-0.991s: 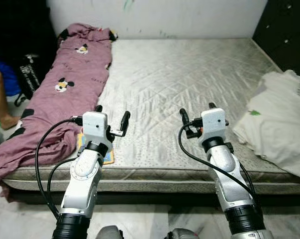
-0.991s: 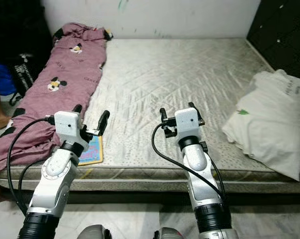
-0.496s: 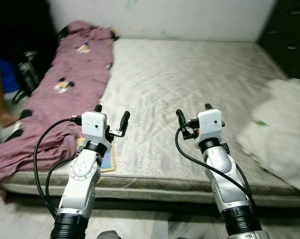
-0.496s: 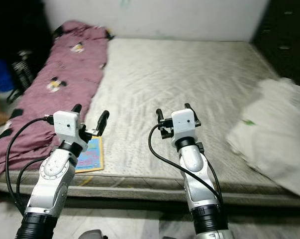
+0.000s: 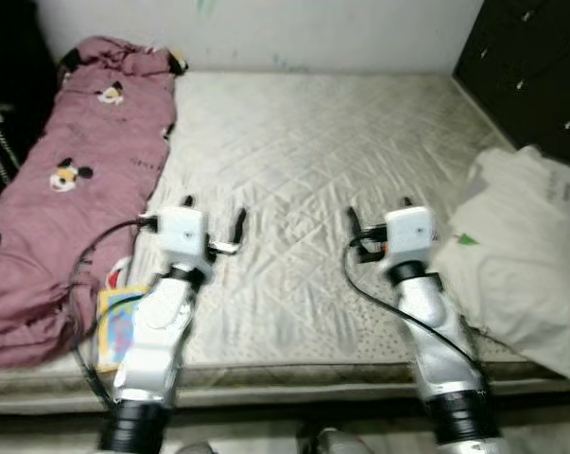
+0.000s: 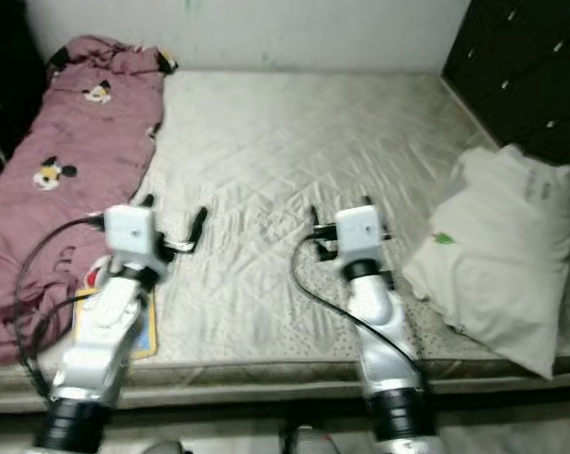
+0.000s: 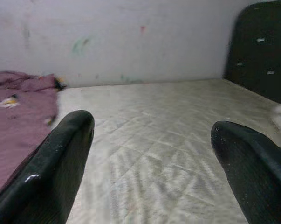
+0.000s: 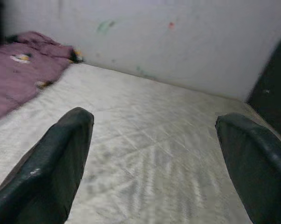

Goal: Clean up the room

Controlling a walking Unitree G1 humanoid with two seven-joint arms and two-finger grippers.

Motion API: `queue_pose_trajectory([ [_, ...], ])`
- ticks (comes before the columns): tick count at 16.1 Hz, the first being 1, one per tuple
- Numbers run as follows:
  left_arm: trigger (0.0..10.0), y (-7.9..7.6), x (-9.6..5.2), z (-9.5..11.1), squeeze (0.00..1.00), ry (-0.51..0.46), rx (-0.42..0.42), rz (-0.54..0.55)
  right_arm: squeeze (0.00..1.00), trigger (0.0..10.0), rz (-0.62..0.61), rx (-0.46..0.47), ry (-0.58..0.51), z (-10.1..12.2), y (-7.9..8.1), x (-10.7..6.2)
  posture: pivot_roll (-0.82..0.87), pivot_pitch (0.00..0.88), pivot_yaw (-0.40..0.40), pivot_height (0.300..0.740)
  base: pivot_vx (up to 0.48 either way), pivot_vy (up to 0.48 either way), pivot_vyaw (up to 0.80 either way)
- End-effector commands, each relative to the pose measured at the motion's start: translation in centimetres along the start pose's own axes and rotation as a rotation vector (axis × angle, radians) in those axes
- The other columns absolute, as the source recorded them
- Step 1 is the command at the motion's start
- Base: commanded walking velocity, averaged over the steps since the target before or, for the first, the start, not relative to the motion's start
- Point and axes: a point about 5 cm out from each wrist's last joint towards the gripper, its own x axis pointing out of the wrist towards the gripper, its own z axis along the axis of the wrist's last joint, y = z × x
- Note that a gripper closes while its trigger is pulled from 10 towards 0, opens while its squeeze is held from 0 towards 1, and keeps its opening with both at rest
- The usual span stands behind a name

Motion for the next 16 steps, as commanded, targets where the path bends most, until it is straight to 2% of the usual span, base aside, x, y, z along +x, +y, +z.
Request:
queue_pose_trajectory([
  [1,10.0,0.2,-0.17,-0.1,0.0,0.005,0.016,0.01,0.0,10.0,0.021,-0.002,-0.017,0.4,0.33,0.17,-0.01,0.0,-0.004,0.74,0.0,0.0,0.0],
  [5,10.0,0.08,-0.18,-0.09,0.0,0.006,0.019,0.005,0.0,10.0,0.024,-0.007,-0.017,0.38,0.34,0.1,-0.01,0.0,-0.004,0.74,0.0,0.0,0.0],
  [16,10.0,0.05,-0.01,-0.02,0.0,0.001,0.015,0.002,0.0,10.0,0.018,0.002,-0.015,0.34,0.24,0.31,-0.01,0.0,-0.005,0.74,0.0,-0.328,0.0],
])
